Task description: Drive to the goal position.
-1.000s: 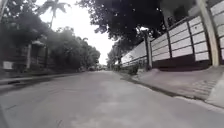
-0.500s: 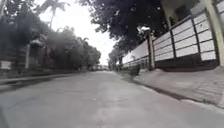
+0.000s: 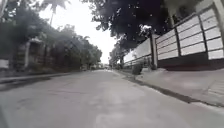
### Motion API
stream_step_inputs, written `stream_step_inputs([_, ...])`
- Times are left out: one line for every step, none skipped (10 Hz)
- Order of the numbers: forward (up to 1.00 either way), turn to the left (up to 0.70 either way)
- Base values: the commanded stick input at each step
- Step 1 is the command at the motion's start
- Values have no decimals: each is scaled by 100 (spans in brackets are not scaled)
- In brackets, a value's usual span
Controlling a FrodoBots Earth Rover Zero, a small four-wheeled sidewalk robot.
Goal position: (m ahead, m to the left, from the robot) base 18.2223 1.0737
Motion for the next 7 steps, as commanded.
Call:
stream_step_inputs([50,0])
stream_step_inputs([50,0])
stream_step_inputs([50,0])
stream_step_inputs([50,0])
stream_step_inputs([50,0])
stream_step_inputs([50,0])
stream_step_inputs([50,0])
